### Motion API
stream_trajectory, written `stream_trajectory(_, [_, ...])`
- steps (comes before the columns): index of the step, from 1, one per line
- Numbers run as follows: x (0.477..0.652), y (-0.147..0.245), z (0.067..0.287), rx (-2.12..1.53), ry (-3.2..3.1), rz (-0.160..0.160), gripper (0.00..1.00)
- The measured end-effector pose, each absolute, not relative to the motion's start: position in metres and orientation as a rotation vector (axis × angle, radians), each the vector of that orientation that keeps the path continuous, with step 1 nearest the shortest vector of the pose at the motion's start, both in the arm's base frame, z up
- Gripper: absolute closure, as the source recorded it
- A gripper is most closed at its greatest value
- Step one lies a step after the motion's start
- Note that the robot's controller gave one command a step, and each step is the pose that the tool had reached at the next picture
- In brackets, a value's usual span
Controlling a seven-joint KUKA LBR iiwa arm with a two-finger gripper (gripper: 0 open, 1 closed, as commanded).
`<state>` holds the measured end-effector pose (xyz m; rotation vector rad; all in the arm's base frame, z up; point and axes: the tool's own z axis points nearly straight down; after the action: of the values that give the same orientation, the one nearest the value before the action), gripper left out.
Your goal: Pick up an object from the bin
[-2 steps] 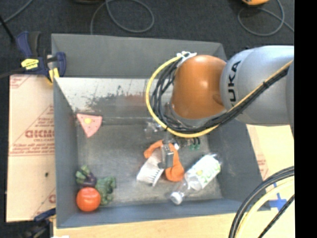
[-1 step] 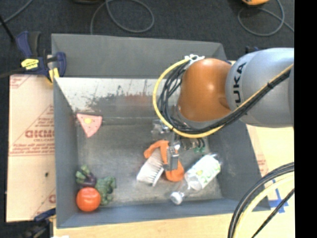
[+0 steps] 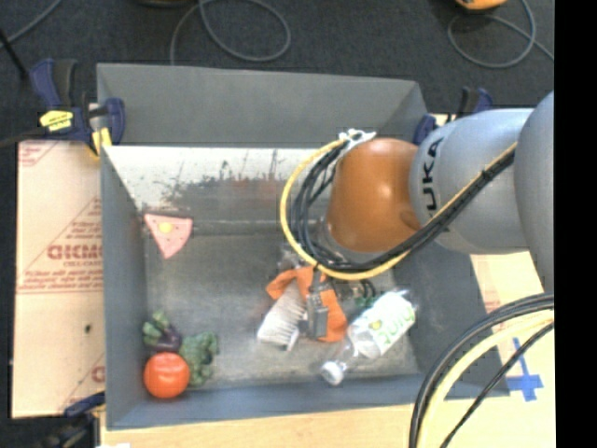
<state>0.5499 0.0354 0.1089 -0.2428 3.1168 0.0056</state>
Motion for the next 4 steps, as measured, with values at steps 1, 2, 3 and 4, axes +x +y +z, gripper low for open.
stream_trajectory(1, [0.556, 0.027, 0.096, -0.674, 3.054, 0.002, 1.0])
stream_trajectory(2, [0.556, 0.026, 0.096, -0.672, 3.054, 0.002, 1.0])
stream_trajectory(3, [0.553, 0.022, 0.138, -0.676, 3.059, 0.001, 1.0])
stream_trajectory(4, [0.571, 0.02, 0.191, -0.635, 3.063, 0.001, 1.0])
